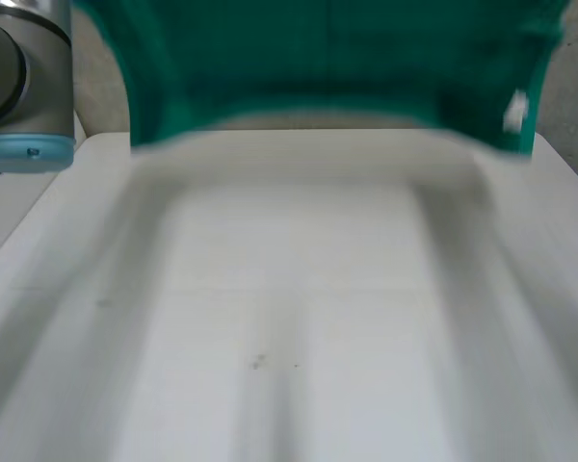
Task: Fold the towel.
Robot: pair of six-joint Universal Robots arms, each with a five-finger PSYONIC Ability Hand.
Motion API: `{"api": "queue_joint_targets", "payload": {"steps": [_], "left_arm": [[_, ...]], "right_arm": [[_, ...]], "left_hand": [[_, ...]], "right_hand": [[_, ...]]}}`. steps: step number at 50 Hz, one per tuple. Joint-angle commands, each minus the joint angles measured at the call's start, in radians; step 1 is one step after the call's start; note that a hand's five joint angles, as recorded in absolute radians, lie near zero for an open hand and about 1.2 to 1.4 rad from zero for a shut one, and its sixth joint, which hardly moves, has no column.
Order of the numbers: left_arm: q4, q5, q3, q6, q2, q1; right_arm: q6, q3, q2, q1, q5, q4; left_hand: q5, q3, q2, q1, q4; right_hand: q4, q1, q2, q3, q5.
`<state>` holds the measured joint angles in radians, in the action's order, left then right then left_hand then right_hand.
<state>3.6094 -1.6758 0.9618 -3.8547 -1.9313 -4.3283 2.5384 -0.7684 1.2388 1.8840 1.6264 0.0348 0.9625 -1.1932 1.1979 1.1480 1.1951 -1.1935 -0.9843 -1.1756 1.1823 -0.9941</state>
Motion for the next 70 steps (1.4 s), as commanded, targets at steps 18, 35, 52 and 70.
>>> {"api": "queue_joint_targets", "payload": {"steps": [18,35,52,70], "left_arm": [[0.061,0.059,0.687,0.150,-0.095,-0.042],[0.066,0.062,0.758,0.156,-0.066,-0.093],[0.069,0.068,0.762,0.158,-0.045,-0.117],[-0.243,0.068,0.873,0.055,0.110,-0.143]], "right_arm": [[0.013,-0.690,-0.188,-0.009,-0.201,-0.050],[0.331,-0.853,-0.139,-0.088,-0.197,-0.087],[0.591,-0.985,-0.098,-0.227,-0.243,-0.153],[0.016,-1.006,0.132,-0.220,-0.296,0.054]], "left_hand": [[0.259,-0.203,0.198,0.248,0.201],[0.259,-0.203,0.198,0.248,0.201],[0.259,-0.203,0.198,0.248,0.201],[0.259,-0.203,0.198,0.248,0.201]], "right_hand": [[-0.203,-0.412,-0.221,0.214,-0.228],[0.586,0.377,0.568,-0.575,0.561],[0.466,0.257,0.448,-0.455,0.441],[-0.203,-0.412,-0.221,0.214,-0.228]]}}
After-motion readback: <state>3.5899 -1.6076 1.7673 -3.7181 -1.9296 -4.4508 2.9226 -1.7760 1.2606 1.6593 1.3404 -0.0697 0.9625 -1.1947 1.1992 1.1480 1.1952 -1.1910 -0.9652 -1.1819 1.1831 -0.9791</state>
